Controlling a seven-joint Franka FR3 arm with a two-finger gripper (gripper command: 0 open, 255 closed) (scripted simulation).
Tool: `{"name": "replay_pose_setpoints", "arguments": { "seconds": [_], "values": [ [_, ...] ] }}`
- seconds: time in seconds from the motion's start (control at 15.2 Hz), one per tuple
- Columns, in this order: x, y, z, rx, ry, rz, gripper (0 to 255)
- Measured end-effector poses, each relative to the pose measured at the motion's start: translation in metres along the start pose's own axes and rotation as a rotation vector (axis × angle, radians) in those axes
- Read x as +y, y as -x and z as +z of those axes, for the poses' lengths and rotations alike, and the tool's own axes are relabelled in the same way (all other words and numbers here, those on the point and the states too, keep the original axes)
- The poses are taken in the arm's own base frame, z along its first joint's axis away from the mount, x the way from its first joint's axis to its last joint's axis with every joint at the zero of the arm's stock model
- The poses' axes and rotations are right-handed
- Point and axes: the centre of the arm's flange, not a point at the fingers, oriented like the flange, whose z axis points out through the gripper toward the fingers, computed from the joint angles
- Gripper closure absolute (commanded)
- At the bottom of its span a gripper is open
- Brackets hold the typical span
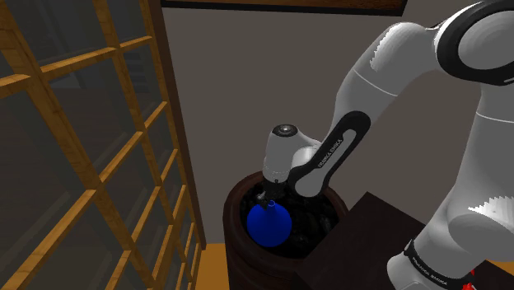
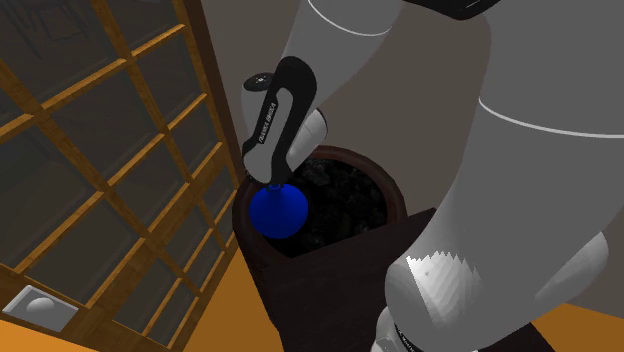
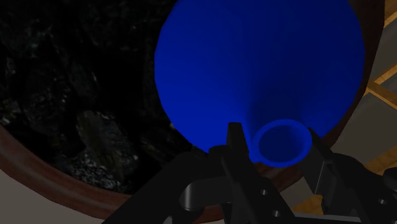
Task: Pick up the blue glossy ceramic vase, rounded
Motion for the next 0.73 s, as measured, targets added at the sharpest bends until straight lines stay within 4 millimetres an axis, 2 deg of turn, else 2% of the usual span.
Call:
{"name": "replay_pose_setpoints", "arguments": {
  "seconds": [0.4,0.73],
  "values": [
    [0.0,0.001,-0.002,-0.001,0.0,0.0,255],
    [0.0,-0.001,-0.026,-0.001,0.001,0.0,255]
  ]
}}
